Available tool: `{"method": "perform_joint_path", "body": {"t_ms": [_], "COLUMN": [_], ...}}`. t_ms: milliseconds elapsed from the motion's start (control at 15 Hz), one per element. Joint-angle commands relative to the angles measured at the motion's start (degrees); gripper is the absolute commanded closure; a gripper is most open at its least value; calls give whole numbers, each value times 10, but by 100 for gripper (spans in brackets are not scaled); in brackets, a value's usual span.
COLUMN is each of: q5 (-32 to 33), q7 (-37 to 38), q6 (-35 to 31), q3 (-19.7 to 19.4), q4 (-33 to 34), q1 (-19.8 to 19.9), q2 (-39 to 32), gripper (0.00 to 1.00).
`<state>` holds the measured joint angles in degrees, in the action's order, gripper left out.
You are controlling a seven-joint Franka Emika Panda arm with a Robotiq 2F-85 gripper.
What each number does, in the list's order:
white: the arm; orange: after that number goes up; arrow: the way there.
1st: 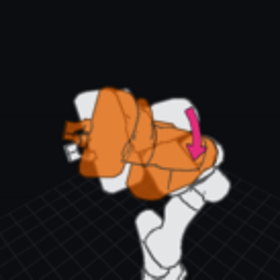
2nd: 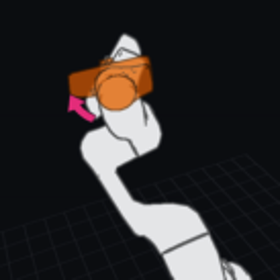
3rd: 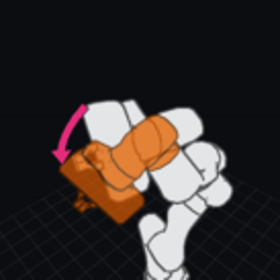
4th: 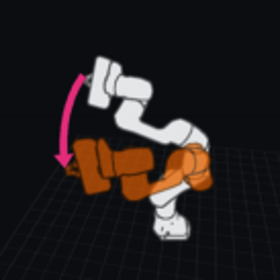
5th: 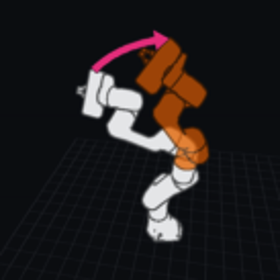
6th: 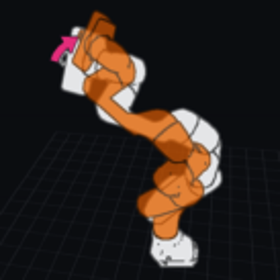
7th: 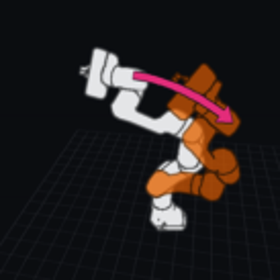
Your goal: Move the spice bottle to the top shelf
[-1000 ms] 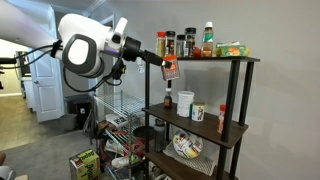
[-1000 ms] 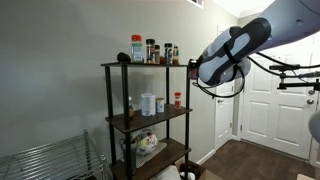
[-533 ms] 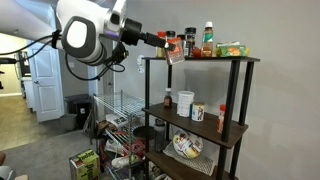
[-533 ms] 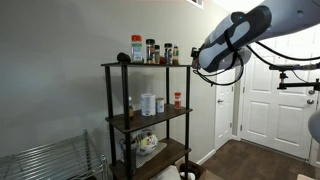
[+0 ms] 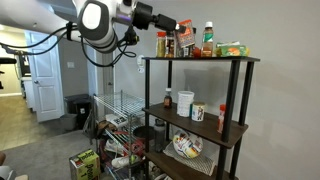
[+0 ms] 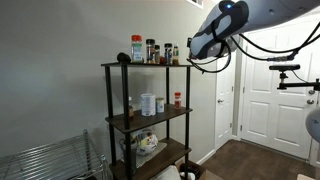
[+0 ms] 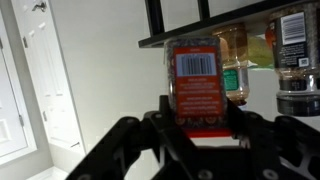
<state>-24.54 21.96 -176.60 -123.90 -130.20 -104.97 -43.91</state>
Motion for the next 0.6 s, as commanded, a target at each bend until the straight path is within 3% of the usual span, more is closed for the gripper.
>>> {"method": "perform_joint_path", "body": {"t_ms": [0,533], "q5": [-10,-9], "q7": [17,59], "q6": [37,136], "q3": [36,87], "q4": [47,130], "q1": [62,150], "q2": [-3,-5], "gripper": [73,73]}}
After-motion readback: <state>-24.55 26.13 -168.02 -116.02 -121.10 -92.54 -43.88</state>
